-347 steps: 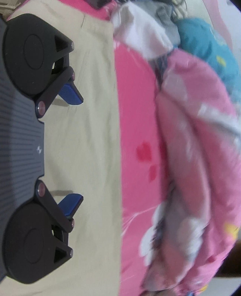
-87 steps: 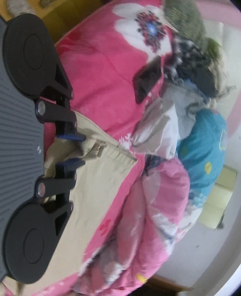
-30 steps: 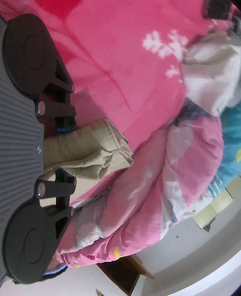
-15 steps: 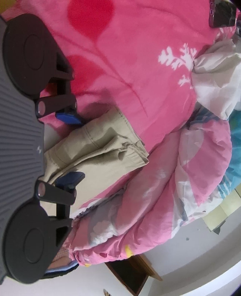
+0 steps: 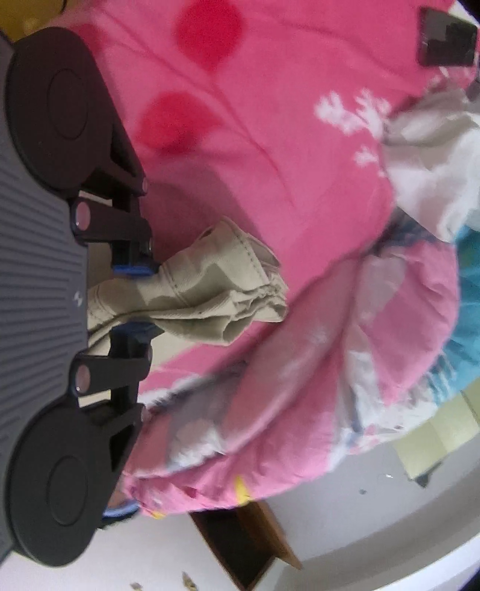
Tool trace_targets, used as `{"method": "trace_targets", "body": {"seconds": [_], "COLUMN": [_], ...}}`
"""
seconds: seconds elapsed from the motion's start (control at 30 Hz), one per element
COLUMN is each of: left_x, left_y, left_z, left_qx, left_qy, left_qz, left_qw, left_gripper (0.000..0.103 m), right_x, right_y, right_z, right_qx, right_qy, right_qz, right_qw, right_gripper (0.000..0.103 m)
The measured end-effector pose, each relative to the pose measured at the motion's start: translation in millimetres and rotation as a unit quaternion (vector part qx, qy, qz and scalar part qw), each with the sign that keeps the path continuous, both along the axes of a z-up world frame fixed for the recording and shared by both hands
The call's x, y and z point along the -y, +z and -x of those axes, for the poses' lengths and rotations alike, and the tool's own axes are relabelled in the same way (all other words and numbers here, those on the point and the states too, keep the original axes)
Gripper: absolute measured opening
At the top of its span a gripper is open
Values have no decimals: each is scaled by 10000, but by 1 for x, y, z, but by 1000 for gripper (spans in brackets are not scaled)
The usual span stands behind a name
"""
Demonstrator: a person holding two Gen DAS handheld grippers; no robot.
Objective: Fold clothes
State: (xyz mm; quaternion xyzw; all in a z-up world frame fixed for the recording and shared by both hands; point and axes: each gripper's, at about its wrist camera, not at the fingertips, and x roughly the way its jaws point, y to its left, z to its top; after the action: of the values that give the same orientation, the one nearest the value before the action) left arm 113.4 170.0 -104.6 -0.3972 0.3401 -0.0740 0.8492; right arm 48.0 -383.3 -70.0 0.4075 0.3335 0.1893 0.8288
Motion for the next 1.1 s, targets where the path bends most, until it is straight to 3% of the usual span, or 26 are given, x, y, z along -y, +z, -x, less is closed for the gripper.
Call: {"method": "trace_targets", "body": {"seconds": [0.07,0.1,0.13,0.17,0.27,0.33,0.4,0.47,0.57,0.6,0.63,0.67,0.7,0.73,0.8,0.87,0.93,1.0,1.03,1.07,1.1], "left_x": [-7,-12,-20,-26,-29,-21,0,29,58,59,56,50,44,40,38,41,51,61,63,57,45], "left_y": [-22,-28,-29,-25,8,31,41,43,11,-4,-16,-22,-23,-17,1,20,28,14,3,-8,-11], "left_z": [8,13,22,29,35,31,12,-14,-63,-78,-90,-94,-96,-95,-90,-86,-98,-125,-141,-152,-153], "left_qx": [-139,-140,-20,118,706,1155,1424,1569,1252,958,702,633,560,470,590,859,1032,748,394,-40,-157], "left_qy": [-54,-50,8,94,299,273,-170,-774,-1002,-883,-725,-579,-519,-602,-666,-696,-717,-677,-646,-582,-502], "left_qz": [-126,-143,-81,-146,-1059,-1706,-2006,-2126,-2153,-2185,-2170,-2049,-1900,-1720,-1706,-1882,-2306,-2788,-3048,-3082,-2694], "left_qw": [9998,9998,10000,9998,9914,9782,9691,9613,9633,9671,9709,9750,9788,9821,9813,9759,9649,9550,9494,9495,9616], "left_gripper": [42,45,46,47,50,50,50,50,50,43,18,14,20,33,51,59,64,68,67,69,69], "right_x": [7,10,14,17,28,25,16,-2,-28,-35,-41,-42,-39,-34,-25,-20,-19,-18,-20,-23,-21], "right_y": [-30,-49,-65,-63,-56,-28,-8,-6,-10,-21,-32,-43,-55,-64,-50,-31,-15,-14,-21,-31,-44], "right_z": [6,8,11,17,34,33,18,-9,-50,-64,-77,-85,-91,-96,-94,-95,-102,-119,-132,-147,-156], "right_qx": [-500,-878,-1168,-1042,-643,-149,318,649,993,981,945,781,564,381,305,240,560,622,478,196,-126], "right_qy": [-42,-164,-287,-413,-790,-1010,-988,-656,-148,-70,-17,-93,-206,-307,-403,-492,-411,-270,-167,-165,-246], "right_qz": [32,121,194,185,231,1014,1263,1175,1076,1169,1279,1454,1540,1567,1383,1410,1386,1372,1448,1739,1969], "right_qw": [9987,9959,9926,9935,9945,9896,9865,9888,9891,9883,9873,9862,9862,9864,9891,9885,9879,9882,9882,9844,9800], "right_gripper": [13,18,18,16,20,20,20,20,20,20,19,18,2,1,7,8,9,12,13,11,0]}}
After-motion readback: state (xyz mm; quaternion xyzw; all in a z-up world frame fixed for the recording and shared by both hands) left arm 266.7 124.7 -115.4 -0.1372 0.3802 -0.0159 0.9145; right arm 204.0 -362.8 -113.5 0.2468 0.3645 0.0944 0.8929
